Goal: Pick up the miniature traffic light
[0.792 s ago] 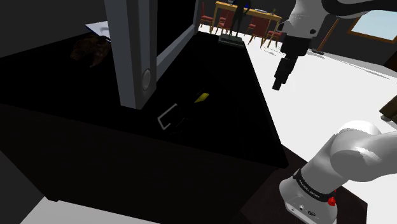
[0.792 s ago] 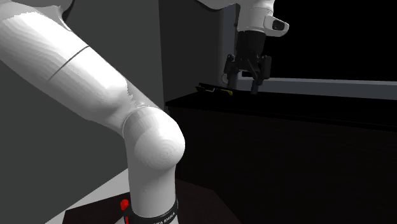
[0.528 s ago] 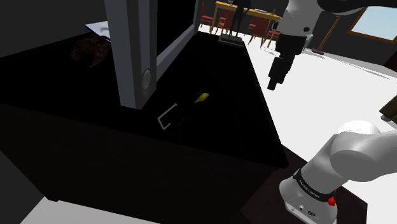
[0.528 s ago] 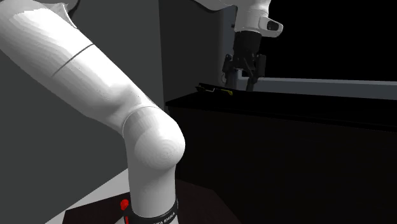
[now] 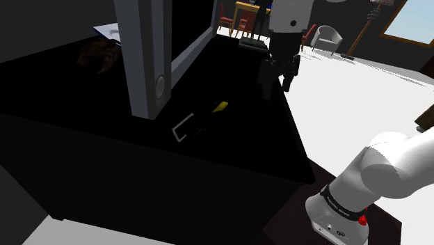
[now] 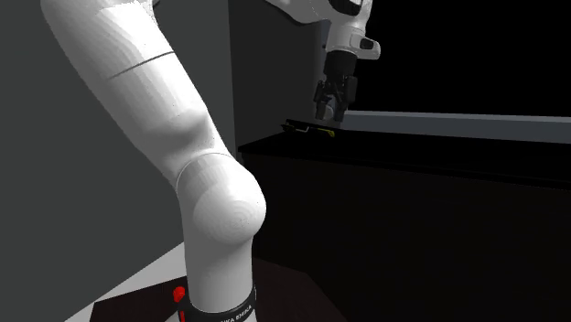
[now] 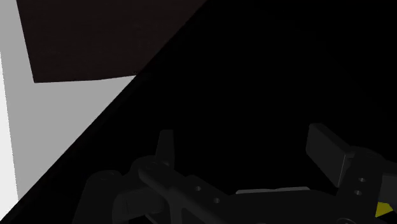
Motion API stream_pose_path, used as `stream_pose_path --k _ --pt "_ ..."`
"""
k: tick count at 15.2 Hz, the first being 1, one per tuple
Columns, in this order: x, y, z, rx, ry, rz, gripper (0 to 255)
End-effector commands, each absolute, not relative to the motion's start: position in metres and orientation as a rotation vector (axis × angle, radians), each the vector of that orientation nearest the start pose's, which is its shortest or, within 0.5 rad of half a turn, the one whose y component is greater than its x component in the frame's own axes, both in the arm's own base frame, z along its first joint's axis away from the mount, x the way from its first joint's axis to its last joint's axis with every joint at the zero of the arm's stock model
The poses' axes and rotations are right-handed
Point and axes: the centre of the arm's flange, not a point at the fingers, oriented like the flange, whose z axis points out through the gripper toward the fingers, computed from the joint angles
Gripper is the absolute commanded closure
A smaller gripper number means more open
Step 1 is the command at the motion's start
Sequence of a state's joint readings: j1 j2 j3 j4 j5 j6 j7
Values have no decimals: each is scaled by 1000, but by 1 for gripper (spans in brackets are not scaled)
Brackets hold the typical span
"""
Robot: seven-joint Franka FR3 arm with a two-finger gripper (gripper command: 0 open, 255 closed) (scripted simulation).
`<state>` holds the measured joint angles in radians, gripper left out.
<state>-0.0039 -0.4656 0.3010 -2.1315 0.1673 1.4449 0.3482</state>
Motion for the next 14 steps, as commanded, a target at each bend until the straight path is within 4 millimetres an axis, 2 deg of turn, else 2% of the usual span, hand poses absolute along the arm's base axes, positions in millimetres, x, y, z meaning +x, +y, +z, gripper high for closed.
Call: stream_pose_path --k 1,11,14 --pt "379 174 564 -3161 235 413 0" --pt "471 286 546 -3164 614 586 0" --pt "473 287 535 -3164 621 589 0"
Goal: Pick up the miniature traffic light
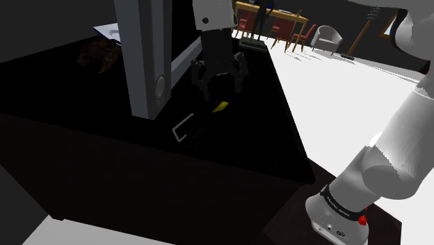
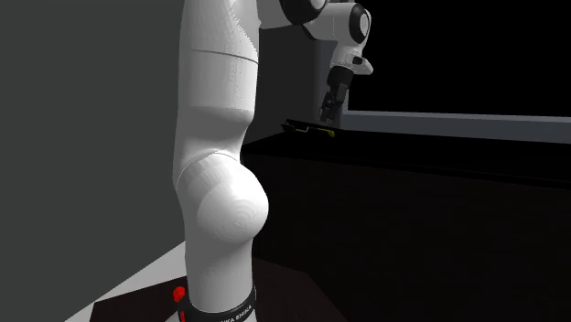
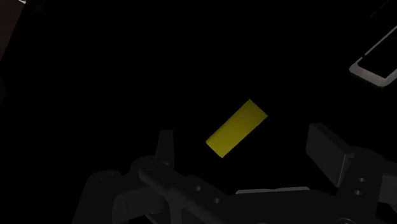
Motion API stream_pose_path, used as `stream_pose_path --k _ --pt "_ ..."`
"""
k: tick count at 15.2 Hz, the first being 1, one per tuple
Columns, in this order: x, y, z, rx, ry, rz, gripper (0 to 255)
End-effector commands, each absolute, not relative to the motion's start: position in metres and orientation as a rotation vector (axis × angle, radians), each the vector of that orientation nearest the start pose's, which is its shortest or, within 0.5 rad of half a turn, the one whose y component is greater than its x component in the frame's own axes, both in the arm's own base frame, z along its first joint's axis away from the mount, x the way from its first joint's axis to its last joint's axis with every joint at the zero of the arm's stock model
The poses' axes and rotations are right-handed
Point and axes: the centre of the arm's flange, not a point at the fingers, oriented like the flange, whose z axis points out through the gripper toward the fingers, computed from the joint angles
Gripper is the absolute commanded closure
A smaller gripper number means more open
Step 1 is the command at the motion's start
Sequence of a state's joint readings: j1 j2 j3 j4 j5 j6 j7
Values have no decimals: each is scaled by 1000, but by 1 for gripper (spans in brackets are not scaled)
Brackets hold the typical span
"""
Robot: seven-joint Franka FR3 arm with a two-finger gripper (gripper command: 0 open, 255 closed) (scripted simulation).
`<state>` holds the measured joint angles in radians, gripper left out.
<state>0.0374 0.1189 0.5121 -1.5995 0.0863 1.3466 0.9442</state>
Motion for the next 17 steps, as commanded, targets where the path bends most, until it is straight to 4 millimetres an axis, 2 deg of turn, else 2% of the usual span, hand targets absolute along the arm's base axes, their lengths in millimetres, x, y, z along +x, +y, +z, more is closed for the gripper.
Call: stream_pose_path --k 1,5,7,8,17 --pt "473 287 529 -3164 621 589 0" --pt "473 287 505 -3164 621 589 0" --pt "473 287 505 -3164 621 589 0" --pt "472 287 505 -3164 621 589 255" --pt "473 287 505 -3164 621 589 255"
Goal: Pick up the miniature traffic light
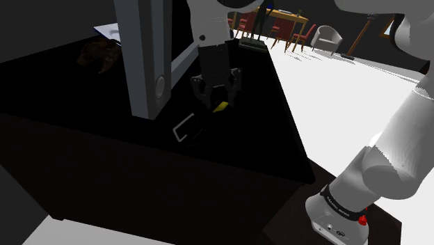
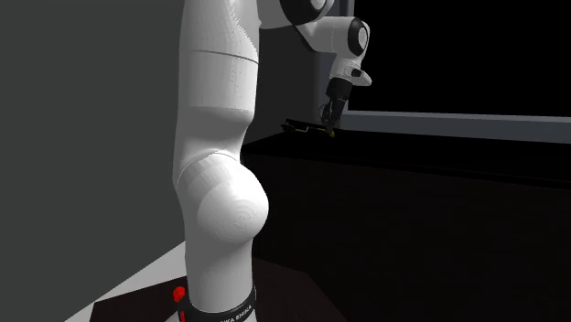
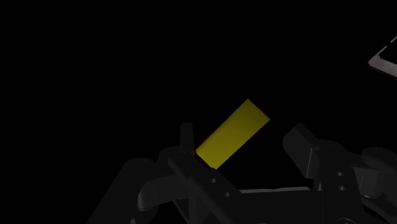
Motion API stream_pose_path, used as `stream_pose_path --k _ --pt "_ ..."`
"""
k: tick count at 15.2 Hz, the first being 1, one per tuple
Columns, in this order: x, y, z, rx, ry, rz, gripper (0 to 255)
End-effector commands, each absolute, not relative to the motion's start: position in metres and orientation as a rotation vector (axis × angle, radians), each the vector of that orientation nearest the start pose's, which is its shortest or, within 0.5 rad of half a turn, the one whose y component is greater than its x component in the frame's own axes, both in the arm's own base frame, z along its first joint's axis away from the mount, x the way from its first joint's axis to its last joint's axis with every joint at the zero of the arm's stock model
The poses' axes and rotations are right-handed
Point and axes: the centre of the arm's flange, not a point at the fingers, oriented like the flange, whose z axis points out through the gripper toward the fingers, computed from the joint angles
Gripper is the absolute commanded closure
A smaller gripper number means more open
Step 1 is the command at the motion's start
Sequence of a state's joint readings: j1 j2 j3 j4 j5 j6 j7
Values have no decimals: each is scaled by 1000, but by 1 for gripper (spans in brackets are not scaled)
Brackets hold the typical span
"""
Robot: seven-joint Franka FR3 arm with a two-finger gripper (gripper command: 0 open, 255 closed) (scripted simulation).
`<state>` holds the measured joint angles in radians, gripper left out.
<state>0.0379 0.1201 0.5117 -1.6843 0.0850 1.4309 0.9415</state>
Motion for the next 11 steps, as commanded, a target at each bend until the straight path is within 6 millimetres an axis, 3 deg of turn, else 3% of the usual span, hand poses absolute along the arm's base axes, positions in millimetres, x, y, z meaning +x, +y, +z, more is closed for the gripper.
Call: stream_pose_path --k 1,11 --pt "473 287 511 -3164 621 589 255" --pt "473 287 563 -3164 621 589 255"
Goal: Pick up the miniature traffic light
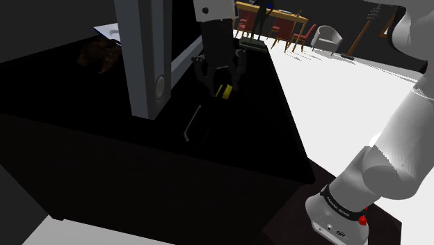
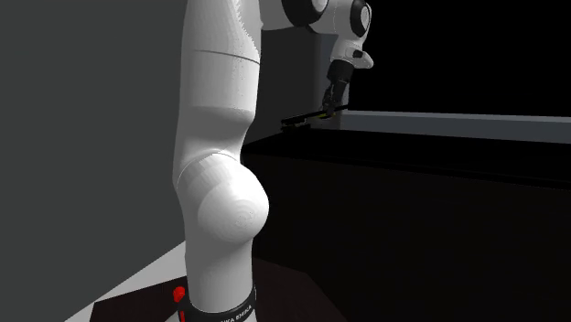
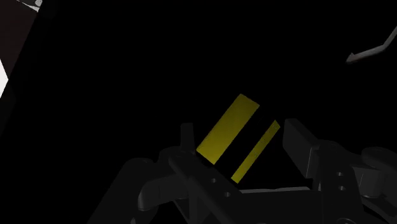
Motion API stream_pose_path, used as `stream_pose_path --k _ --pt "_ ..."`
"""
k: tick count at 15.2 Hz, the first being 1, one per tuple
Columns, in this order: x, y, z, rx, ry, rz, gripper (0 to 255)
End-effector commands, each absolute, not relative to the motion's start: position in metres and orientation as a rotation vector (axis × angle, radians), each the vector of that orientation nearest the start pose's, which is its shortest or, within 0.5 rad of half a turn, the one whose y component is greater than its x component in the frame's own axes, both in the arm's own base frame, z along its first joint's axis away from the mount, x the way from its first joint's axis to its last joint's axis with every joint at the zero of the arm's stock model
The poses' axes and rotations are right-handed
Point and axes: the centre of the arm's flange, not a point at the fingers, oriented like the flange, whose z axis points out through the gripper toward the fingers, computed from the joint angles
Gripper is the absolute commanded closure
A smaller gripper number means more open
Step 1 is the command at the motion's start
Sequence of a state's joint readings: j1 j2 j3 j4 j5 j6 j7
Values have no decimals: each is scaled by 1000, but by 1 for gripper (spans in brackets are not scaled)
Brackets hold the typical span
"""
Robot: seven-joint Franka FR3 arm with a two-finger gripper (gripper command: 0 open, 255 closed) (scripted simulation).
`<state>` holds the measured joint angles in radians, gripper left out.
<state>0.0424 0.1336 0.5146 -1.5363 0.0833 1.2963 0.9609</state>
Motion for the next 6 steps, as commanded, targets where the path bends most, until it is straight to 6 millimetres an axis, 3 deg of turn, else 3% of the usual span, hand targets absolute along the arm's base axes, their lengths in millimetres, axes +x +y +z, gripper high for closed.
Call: stream_pose_path --k 1,6 --pt "473 287 569 -3164 621 589 255" --pt "473 287 585 -3164 621 589 255"
